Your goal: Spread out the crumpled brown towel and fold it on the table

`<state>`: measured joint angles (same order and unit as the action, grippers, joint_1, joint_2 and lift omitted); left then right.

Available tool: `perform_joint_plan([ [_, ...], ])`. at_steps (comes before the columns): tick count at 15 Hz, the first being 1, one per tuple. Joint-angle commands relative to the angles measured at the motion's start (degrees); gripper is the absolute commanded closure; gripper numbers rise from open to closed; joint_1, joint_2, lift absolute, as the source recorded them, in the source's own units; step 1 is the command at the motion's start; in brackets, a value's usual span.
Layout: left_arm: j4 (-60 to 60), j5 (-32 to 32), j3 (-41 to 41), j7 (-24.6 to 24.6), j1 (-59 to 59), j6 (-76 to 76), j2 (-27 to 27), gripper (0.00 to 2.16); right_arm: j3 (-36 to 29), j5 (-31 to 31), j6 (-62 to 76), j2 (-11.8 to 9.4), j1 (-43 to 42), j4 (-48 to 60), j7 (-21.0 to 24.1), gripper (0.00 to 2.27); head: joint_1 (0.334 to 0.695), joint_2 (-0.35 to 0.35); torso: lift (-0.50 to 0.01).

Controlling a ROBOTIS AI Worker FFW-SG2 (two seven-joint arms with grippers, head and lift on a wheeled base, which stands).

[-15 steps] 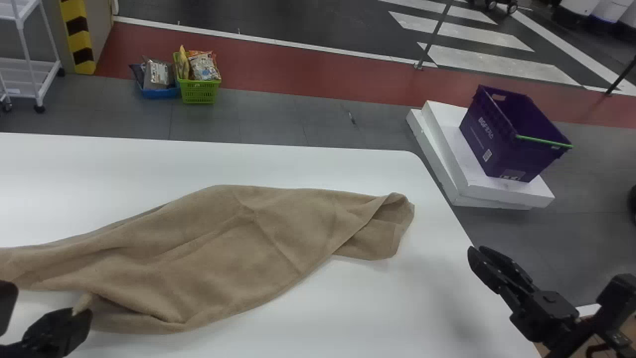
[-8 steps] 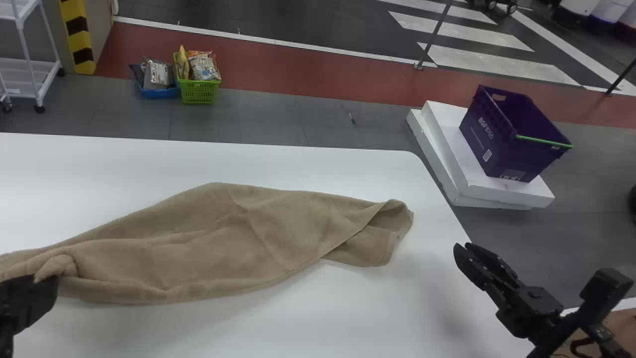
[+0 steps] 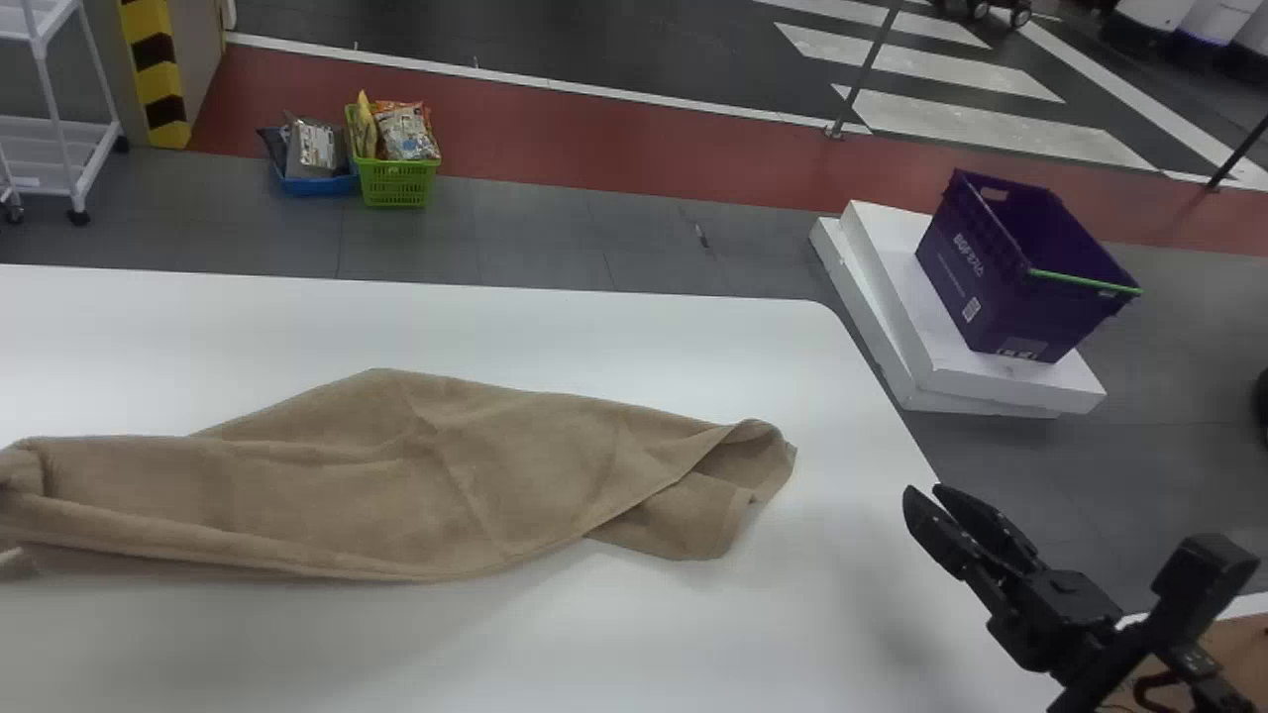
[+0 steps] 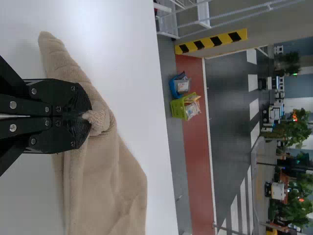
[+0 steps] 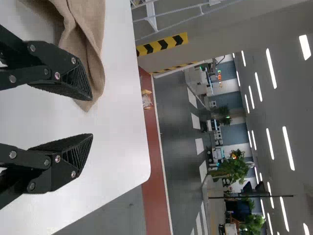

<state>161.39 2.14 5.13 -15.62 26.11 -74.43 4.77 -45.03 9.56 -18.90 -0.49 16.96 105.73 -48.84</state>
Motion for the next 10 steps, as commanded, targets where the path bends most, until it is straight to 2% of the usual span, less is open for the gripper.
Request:
perform_joint_plan([
  [1, 1.2, -2.6, 2.5, -0.2, -0.4, -1.8, -0.6, 1.2, 0.5, -0.5, 0.3, 0.1, 0.0, 0.0, 0.6, 0.19, 0.695, -0.35, -0.127],
  [6, 0.1, -3.6, 4.0, -0.3, -1.4, -2.0, -0.6, 1.2, 2.0, -3.9, -2.2, -0.8, -6.1, -0.6, 2.4, 0.2, 0.695, -0.337, -0.127],
  [10, -0.3, -3.6, 4.2, -0.3, -1.4, -2.0, -0.6, 1.2, 7.0, -9.7, -3.7, -1.9, -14.9, -6.0, 3.6, 0.2, 0.695, -0.3, -0.127],
])
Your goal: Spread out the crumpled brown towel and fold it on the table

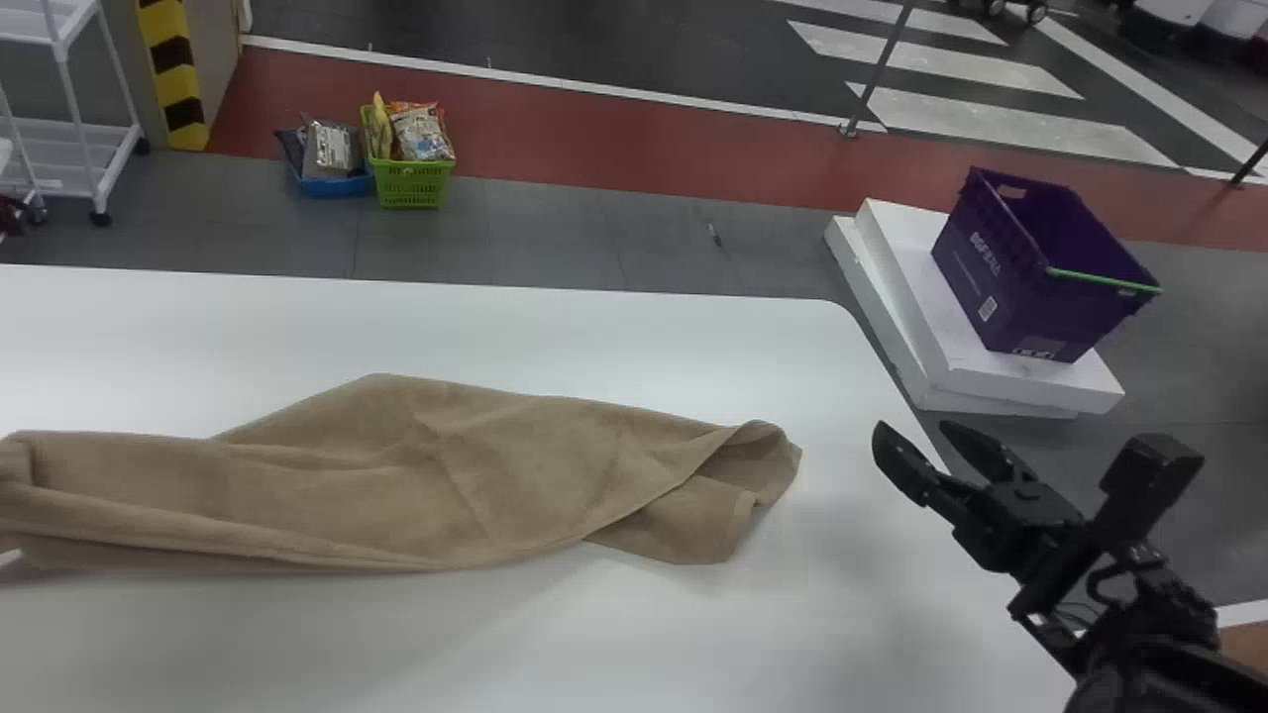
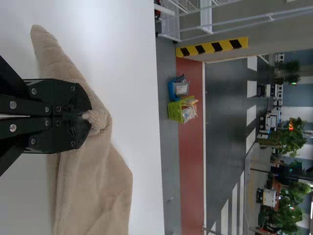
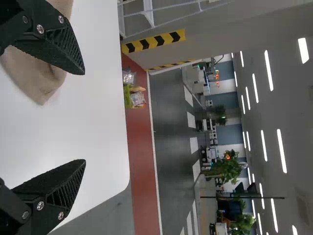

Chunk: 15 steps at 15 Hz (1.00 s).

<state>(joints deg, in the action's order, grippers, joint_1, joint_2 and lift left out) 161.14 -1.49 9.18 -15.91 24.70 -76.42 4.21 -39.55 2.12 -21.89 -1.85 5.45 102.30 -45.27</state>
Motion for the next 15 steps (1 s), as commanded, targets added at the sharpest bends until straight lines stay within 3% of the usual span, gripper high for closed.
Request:
perform_joint_plan([
  [1, 0.0, 0.0, 0.2, 0.0, 0.2, -0.2, 0.0, 1.2, 2.8, -3.7, -1.1, -1.1, -4.7, -4.5, 0.0, 0.2, 0.695, -0.277, -0.127],
  [4, 0.0, -0.1, 1.3, -0.4, 0.6, -0.7, -0.1, 1.2, 5.9, -4.3, -1.1, -5.4, -8.0, -12.6, -1.9, 0.22, 0.695, -0.247, -0.127],
  [5, -0.1, -0.1, 1.4, -0.6, 0.6, -0.9, -0.1, 1.2, 6.4, -3.7, -1.4, -6.4, -8.8, -14.4, -4.7, 0.22, 0.695, -0.238, -0.127],
  [8, -0.1, -0.1, 1.3, -0.7, 0.6, -0.9, -0.2, 1.2, 6.9, -4.7, -2.3, -6.9, -9.6, -17.3, -9.7, 0.22, 0.695, -0.205, -0.127],
  [11, -0.7, -0.1, 1.0, -0.7, 0.2, -0.9, -0.2, 1.2, 8.7, -6.3, -2.3, -8.9, -9.9, -19.8, -9.5, 0.29, 0.695, -0.2, -0.127],
  [15, -1.4, -0.1, 0.8, -0.8, 0.0, -0.9, -0.2, 1.2, 9.8, -8.6, -2.2, -9.2, -11.6, -21.1, -9.5, 0.29, 0.695, -0.207, -0.127],
])
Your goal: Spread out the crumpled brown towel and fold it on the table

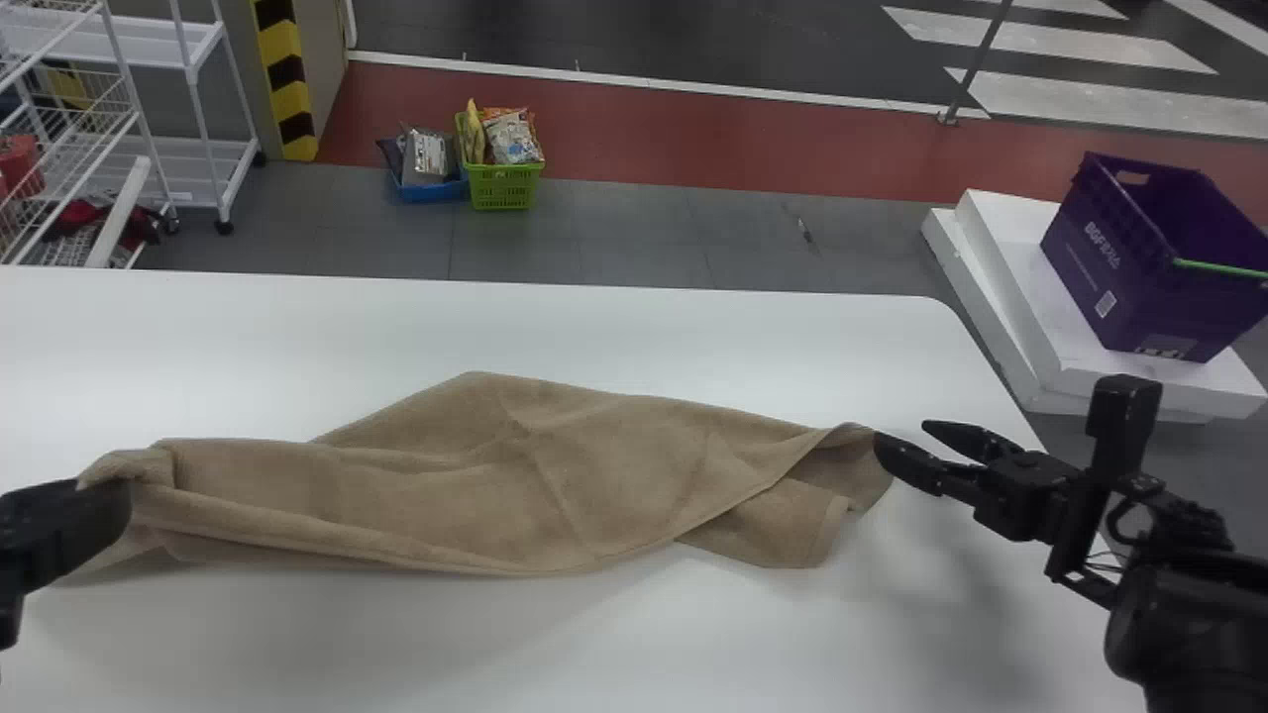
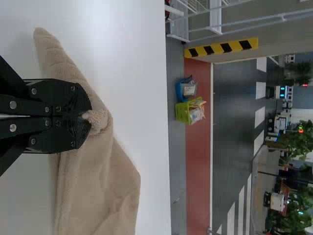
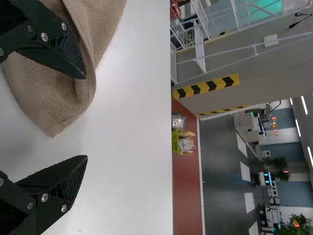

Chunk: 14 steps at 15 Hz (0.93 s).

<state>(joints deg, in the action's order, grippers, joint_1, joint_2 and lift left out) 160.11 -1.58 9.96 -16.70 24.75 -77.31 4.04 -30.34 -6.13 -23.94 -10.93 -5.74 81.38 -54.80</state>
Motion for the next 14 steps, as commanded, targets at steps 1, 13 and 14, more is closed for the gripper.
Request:
perform_joint_plan([
  [1, -0.4, 0.0, 0.2, 0.0, -0.1, 0.0, 0.0, 1.2, 1.1, -1.7, -0.3, -0.1, -0.7, -0.2, 0.0, 0.34, 0.695, -0.206, -0.127],
  [13, -1.2, 0.0, 0.1, -0.3, -1.6, 0.0, 0.0, 1.2, 2.7, -4.2, -7.0, -1.5, -2.1, -1.1, -4.3, 1.68, 0.695, -0.181, -0.127],
  [14, -1.2, 0.0, 0.1, -0.2, -1.8, 0.0, 0.0, 1.2, 2.7, -4.1, -6.8, -1.5, -2.0, -1.0, -4.4, 1.69, 0.695, -0.182, -0.127],
])
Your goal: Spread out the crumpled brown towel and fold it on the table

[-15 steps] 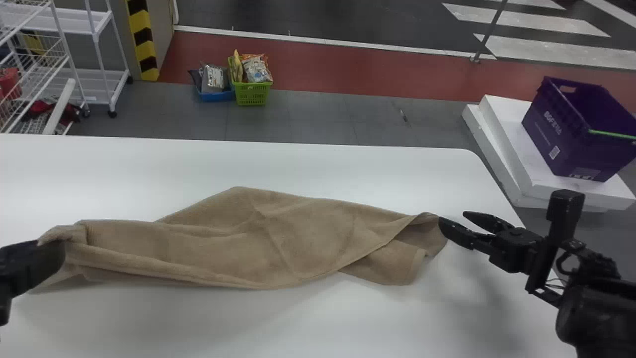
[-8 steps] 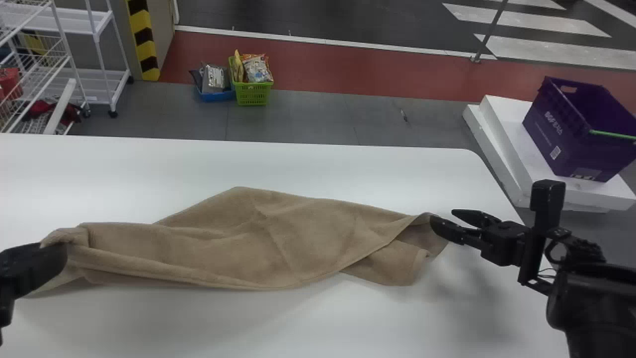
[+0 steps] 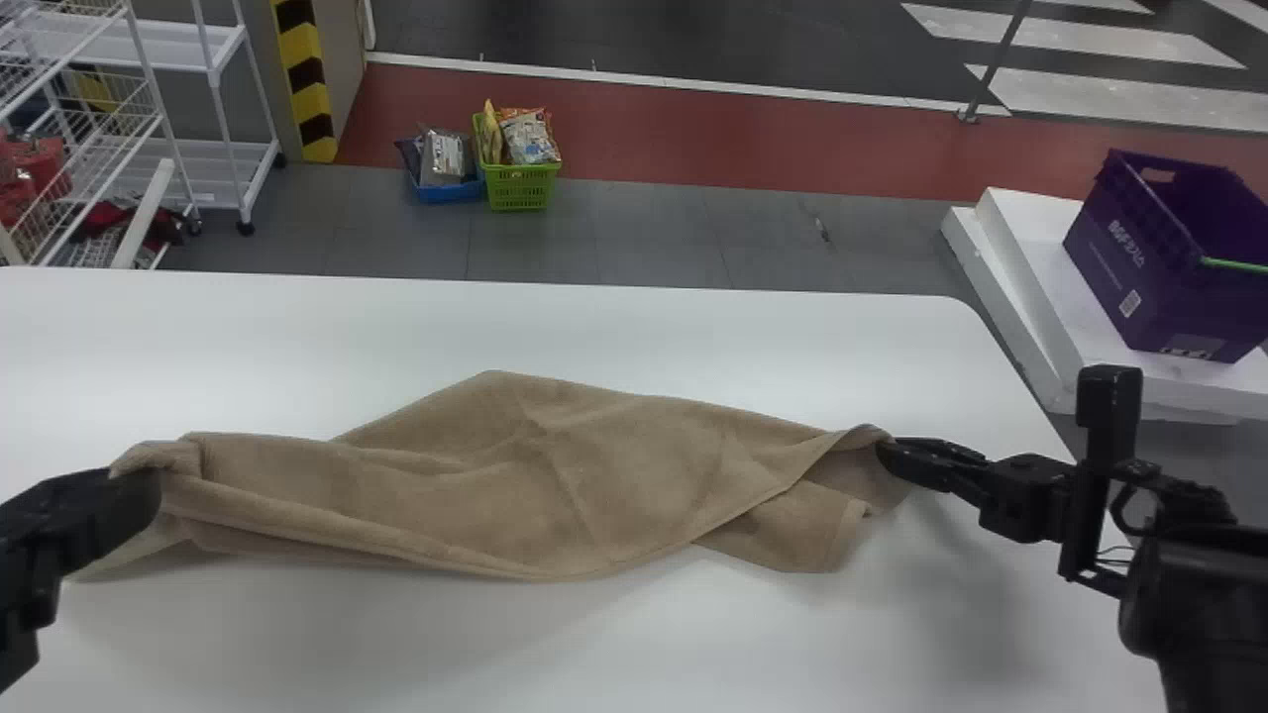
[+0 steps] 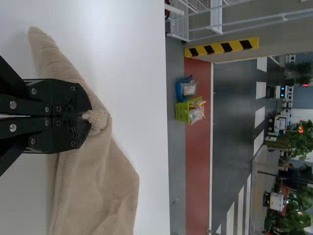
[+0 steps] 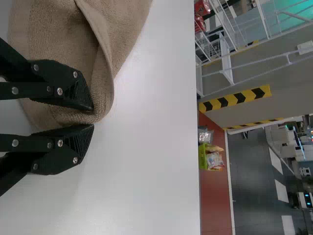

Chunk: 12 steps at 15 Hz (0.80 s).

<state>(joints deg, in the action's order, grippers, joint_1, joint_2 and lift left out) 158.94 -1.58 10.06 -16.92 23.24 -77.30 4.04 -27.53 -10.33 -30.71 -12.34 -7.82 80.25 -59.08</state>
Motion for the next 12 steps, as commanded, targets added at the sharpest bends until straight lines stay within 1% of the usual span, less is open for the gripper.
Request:
perform_joint_plan([
  [1, -0.1, 0.1, 0.0, 0.0, -0.5, 0.0, 0.0, 1.2, -0.4, 0.1, 0.2, -0.1, 0.2, 0.2, -0.3, 1.69, 0.695, -0.183, -0.127],
  [3, -0.1, 0.1, 0.1, 0.2, -0.5, -0.2, 0.0, 1.2, -1.1, 0.8, 0.3, 0.2, 1.1, 2.4, -0.2, 1.69, 0.695, -0.185, -0.127],
  [5, 0.0, 0.0, 0.5, 0.2, -0.5, -0.4, 0.0, 1.2, -2.2, 1.5, -0.7, 1.3, 3.1, 8.3, -0.2, 1.69, 0.695, -0.187, -0.127],
  [6, 0.1, 0.0, 0.7, 0.4, -0.9, -0.7, 0.0, 1.2, -3.1, 1.6, -2.6, 1.9, 3.6, 12.1, -0.2, 1.69, 0.695, -0.186, -0.127],
  [8, 0.3, -1.0, 2.1, 0.3, -2.0, -2.3, -0.3, 1.2, -5.0, 1.7, -5.1, 3.8, 4.1, 19.9, 0.5, 1.69, 0.695, -0.185, -0.127],
  [9, 0.4, -1.2, 2.8, 0.2, -2.9, -3.9, -0.6, 1.2, -6.0, 1.6, -6.0, 4.3, 4.3, 23.2, 0.9, 1.69, 0.695, -0.184, -0.127],
  [12, 2.1, -3.3, 5.6, -0.6, -6.2, -11.6, -1.2, 1.2, -6.8, -0.1, -9.2, 4.1, 4.0, 29.8, 0.9, 1.69, 0.695, -0.188, -0.127],
])
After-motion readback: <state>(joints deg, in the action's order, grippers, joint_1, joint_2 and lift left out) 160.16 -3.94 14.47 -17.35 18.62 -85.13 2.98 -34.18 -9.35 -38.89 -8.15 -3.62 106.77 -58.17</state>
